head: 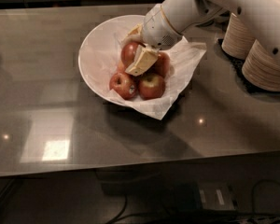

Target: Pick apple from white bowl

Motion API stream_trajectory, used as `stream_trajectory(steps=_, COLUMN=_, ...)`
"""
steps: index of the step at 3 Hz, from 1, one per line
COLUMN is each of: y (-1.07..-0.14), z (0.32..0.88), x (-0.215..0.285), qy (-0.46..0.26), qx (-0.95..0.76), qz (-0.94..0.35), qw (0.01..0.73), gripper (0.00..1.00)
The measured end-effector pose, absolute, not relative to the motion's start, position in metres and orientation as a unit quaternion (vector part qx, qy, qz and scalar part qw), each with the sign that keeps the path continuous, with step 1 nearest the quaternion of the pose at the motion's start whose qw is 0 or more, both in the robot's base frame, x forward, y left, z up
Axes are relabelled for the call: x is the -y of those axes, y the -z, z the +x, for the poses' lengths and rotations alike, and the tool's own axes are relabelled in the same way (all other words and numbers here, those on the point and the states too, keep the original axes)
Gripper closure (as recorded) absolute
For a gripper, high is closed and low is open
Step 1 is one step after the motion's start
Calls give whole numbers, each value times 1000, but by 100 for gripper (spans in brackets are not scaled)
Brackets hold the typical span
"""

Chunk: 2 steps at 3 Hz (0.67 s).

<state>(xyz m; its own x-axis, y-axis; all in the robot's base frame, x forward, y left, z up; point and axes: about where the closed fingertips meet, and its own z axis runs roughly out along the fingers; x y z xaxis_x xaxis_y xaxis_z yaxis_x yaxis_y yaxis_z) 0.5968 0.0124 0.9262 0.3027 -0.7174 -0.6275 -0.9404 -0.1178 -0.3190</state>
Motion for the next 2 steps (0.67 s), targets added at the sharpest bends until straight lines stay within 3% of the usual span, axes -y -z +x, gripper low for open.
stream_trajectory(steps=2, y=-955, z=585, x=-6, qy=-140, qx=-557, qz=-724, qw=381, gripper=100)
